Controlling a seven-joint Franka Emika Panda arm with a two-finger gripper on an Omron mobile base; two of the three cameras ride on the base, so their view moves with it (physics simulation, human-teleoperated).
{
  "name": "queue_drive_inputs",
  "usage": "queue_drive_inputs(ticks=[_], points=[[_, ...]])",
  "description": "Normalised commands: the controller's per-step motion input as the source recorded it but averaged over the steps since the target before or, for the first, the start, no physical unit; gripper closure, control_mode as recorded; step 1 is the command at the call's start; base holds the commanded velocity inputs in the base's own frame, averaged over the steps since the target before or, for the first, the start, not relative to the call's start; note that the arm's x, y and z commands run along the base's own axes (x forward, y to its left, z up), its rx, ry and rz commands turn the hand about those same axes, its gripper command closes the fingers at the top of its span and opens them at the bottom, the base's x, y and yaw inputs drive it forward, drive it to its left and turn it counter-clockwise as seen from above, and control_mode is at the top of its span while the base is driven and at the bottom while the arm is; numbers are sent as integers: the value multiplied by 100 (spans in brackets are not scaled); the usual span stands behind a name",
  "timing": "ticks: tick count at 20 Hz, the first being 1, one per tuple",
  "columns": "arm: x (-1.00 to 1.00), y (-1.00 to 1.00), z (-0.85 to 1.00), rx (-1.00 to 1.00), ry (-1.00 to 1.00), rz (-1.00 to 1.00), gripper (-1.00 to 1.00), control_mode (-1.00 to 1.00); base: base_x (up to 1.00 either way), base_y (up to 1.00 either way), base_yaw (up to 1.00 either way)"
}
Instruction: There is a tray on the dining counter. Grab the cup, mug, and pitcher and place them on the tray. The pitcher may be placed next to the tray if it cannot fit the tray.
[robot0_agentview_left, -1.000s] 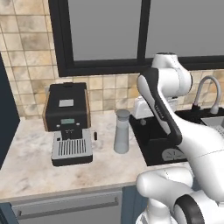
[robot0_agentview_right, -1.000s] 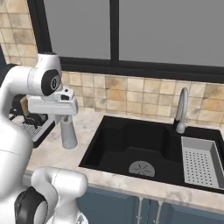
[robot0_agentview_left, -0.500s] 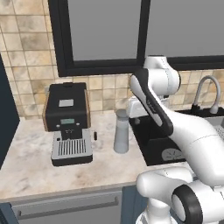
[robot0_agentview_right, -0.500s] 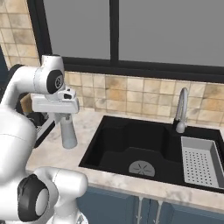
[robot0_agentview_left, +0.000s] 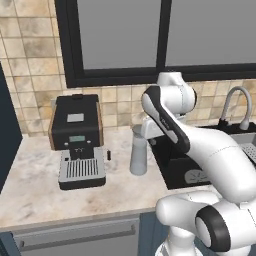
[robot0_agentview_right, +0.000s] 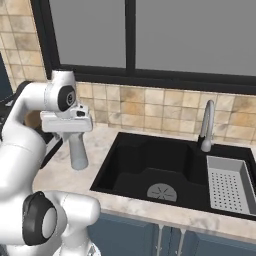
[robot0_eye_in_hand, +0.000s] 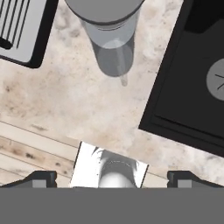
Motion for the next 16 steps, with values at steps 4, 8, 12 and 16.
queue_drive_inputs(ticks=[4,8,12,16], points=[[19,5,-35,-2,0,6,-100,-100,0,0,0],[25,2,-31,-2,0,5,-100,-100,0,0,0],[18,0,-22,-1,-3,3,-100,-100,0,0,0],[17,0,-22,0,-5,3,-100,-100,0,0,0]])
